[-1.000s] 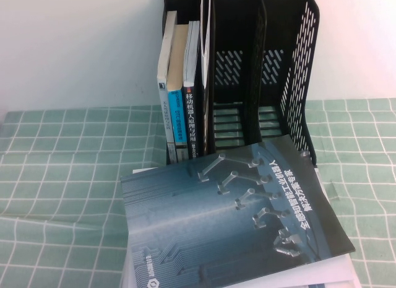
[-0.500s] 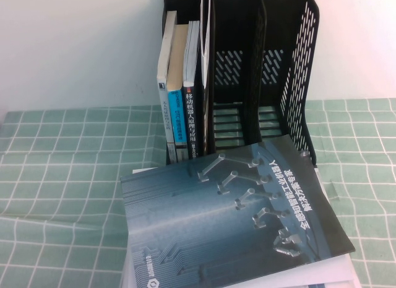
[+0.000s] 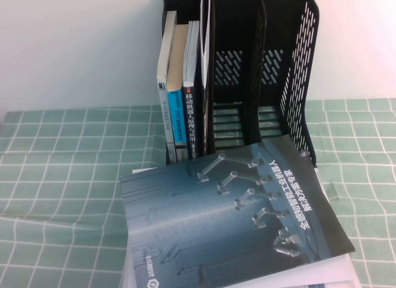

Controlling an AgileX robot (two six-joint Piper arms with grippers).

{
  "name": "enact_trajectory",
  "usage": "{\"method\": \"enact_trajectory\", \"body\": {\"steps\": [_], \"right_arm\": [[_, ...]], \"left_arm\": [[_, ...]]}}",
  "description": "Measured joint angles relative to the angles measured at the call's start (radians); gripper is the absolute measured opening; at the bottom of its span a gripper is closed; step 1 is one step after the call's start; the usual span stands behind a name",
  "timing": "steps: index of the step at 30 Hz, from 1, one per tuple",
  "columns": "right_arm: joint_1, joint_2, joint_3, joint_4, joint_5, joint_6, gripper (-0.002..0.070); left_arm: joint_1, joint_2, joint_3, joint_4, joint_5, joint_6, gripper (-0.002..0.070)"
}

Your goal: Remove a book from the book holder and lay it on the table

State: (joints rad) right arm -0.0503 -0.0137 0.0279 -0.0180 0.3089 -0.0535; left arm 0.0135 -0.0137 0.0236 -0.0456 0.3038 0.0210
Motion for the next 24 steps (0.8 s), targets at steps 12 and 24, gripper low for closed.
{"method": "enact_trajectory", "body": {"steps": [12, 24], "right_arm": [[0.000, 0.000, 0.000, 0.002, -0.504, 0.000, -0.0002], [0.000, 0.000, 0.000, 0.018, -0.584, -0.012, -0.0002]], "left_arm": [[0.000, 0.000, 0.007, 0.000, -0.732, 0.002, -0.0003], [0.000, 0.000, 0.007, -0.038, -0.898, -0.177, -0.0003]]}}
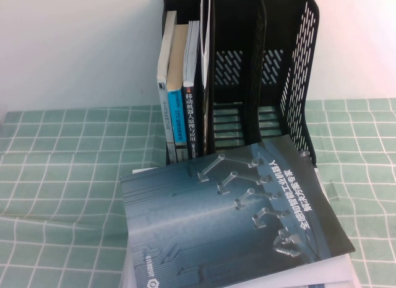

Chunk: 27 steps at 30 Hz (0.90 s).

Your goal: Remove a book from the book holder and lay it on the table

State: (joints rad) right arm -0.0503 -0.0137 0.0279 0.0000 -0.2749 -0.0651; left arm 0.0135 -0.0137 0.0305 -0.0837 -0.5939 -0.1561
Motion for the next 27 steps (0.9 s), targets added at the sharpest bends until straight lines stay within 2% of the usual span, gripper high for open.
{"method": "enact_trajectory", "body": {"steps": [2, 6, 12, 15, 21, 24, 27], "right_arm": [[0.000, 0.000, 0.000, 0.027, -0.027, -0.040, -0.0002], [0.000, 0.000, -0.009, 0.108, -0.053, -0.135, -0.0002], [0.000, 0.036, -0.202, 0.136, 0.289, -0.256, -0.0002], [0.000, 0.124, -0.305, 0.136, 0.400, -0.307, -0.0002], [0.000, 0.401, -0.429, 0.136, 0.575, -0.419, -0.0002], [0.000, 0.526, -0.438, 0.169, 0.541, -0.433, -0.0002], [0.025, 0.613, -0.438, 0.212, 0.396, -0.433, -0.0002]], "left_arm": [[0.000, 0.000, -0.004, -0.041, 0.068, 0.005, -0.0003], [0.000, 0.000, -0.129, -0.063, 0.456, 0.074, -0.0003], [0.000, 0.108, -0.383, -0.014, 0.826, 0.102, -0.0003], [0.000, 0.191, -0.466, 0.038, 0.859, 0.102, -0.0003], [0.000, 0.342, -0.454, 0.066, 0.701, 0.100, -0.0003], [0.000, 0.438, -0.447, 0.016, 0.636, 0.055, -0.0003], [0.000, 0.551, -0.476, -0.010, 0.629, -0.026, -0.0003]]}}
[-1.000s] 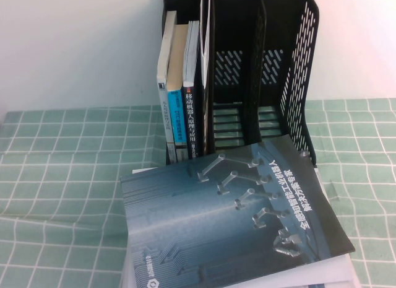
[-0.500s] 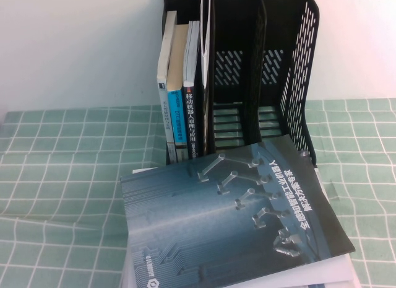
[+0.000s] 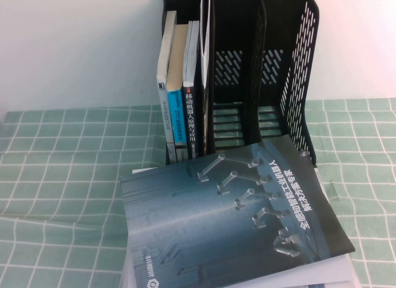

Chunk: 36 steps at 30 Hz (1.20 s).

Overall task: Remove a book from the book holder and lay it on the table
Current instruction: Hold the bookshelf

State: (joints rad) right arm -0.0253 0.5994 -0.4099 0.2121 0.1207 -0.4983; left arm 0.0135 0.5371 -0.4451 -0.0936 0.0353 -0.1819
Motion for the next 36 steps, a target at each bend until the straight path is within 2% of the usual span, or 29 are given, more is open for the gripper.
{"method": "enact_trajectory", "body": {"steps": [3, 6, 12, 15, 17, 22, 26, 31, 36], "right_arm": [[0.049, 0.076, -0.004, -0.030, -0.171, -0.004, -0.0002], [0.106, 0.163, -0.006, -0.126, -0.313, 0.023, -0.0002], [0.230, 0.402, -0.020, -0.491, -0.608, 0.339, -0.0002], [0.288, 0.520, -0.068, -0.676, -0.732, 0.512, -0.0002], [0.337, 0.592, -0.114, -0.731, -0.782, 0.575, -0.0002], [0.472, 0.759, -0.239, -0.752, -0.805, 0.597, -0.0002], [0.545, 0.871, -0.331, -0.697, -0.804, 0.540, -0.0002], [0.554, 0.988, -0.420, -0.643, -0.806, 0.533, -0.0002], [0.554, 1.094, -0.481, -0.627, -0.807, 0.533, 0.0008]], "left_arm": [[0.000, 0.129, -0.046, 0.025, -0.005, -0.011, -0.0003], [-0.043, 0.228, -0.100, 0.056, -0.026, -0.014, -0.0003], [-0.253, 0.394, -0.241, 0.254, -0.087, -0.006, -0.0003], [-0.354, 0.484, -0.304, 0.292, -0.087, -0.006, -0.0003], [-0.410, 0.547, -0.346, 0.285, -0.087, -0.009, -0.0003], [-0.489, 0.683, -0.451, 0.228, -0.072, -0.136, -0.0003], [-0.501, 0.750, -0.529, 0.201, -0.035, -0.310, -0.0003], [-0.503, 0.799, -0.603, 0.197, 0.040, -0.452, -0.0003], [-0.514, 0.856, -0.667, 0.190, 0.084, -0.484, -0.0003]]}}
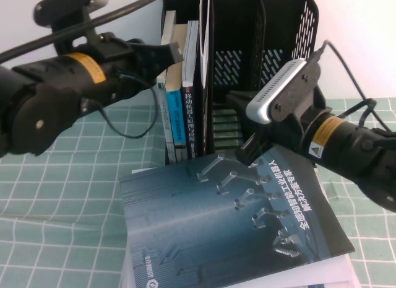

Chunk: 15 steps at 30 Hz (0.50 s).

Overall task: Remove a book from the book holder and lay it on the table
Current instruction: Hold the bookshelf

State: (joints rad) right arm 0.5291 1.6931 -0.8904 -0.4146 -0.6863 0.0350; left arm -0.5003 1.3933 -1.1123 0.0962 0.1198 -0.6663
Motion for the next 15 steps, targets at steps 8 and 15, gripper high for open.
{"method": "enact_trajectory", "body": {"steps": [8, 15], "right_arm": [[0.000, 0.099, -0.037, 0.060, -0.141, 0.000, 0.0158], [0.000, 0.138, -0.037, 0.149, -0.199, 0.000, 0.0333]], "left_arm": [[-0.046, 0.115, -0.098, -0.072, 0.045, -0.005, -0.0003], [-0.063, 0.208, -0.167, -0.096, 0.039, -0.005, -0.0003]]}}
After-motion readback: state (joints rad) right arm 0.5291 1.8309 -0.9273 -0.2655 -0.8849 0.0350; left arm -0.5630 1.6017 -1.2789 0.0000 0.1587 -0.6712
